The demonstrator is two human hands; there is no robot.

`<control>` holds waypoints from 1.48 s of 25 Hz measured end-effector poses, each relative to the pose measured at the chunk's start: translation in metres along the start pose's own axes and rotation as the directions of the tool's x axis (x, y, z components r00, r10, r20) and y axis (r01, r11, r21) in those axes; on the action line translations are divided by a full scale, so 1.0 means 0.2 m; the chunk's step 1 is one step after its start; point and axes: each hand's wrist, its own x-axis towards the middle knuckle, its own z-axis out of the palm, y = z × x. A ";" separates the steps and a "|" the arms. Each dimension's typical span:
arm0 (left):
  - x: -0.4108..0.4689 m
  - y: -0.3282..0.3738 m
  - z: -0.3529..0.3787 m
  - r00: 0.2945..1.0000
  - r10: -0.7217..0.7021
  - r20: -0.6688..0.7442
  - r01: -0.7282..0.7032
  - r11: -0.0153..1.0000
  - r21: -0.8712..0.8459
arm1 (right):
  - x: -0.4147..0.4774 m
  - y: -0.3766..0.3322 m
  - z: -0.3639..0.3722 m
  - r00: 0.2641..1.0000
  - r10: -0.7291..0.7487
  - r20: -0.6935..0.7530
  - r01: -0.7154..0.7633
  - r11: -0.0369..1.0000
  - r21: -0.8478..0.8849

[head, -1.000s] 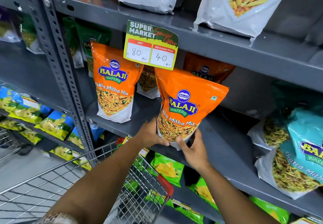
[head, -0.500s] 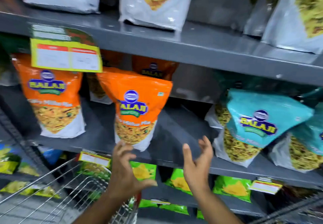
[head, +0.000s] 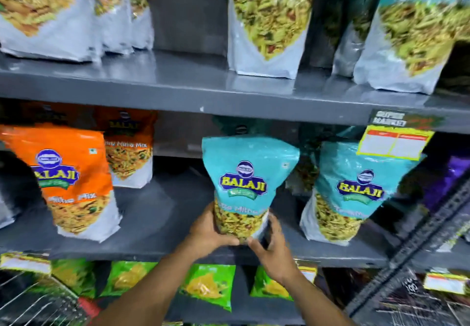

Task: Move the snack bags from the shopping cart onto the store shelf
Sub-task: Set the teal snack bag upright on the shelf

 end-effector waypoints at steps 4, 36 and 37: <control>-0.01 -0.02 0.03 0.997 -0.070 -0.040 0.071 0.997 0.006 | 0.10 -0.26 -0.12 0.984 -0.058 -0.166 0.114 0.931 0.347; 0.31 0.34 1.11 0.988 0.019 0.151 -0.019 1.000 0.000 | 0.27 -0.64 -1.33 0.902 -0.420 -0.097 0.124 0.468 -0.875; 0.32 0.33 1.11 0.987 0.018 0.159 -0.020 1.000 0.009 | 0.24 -0.63 -1.38 0.926 -0.361 -0.106 0.057 0.414 -0.909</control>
